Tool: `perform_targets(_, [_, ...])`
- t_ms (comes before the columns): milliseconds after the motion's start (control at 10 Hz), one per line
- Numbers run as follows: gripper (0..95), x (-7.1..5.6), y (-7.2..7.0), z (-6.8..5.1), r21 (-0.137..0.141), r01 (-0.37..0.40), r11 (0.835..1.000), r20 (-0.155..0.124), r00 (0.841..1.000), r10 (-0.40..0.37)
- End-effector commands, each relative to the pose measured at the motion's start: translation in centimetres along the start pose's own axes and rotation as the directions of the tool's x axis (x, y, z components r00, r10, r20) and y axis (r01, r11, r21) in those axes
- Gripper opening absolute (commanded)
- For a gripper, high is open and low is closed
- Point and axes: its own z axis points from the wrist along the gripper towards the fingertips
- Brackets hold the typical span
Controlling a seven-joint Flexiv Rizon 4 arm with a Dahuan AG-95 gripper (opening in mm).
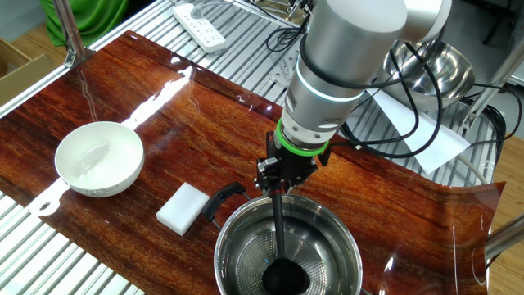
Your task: Scoop water with a large spoon from one bowl to another
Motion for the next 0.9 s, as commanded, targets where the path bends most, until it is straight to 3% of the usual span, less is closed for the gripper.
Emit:
perform_targets(100, [38.0, -0.11, -0.03, 0.01, -0.001, 0.002, 1.000, -0.002, 1.000, -0.002])
perform_targets(900, [38.0, -0.23, -0.34, 0.71, -0.001, 0.034, 0.999, -0.005, 0.999, -0.034])
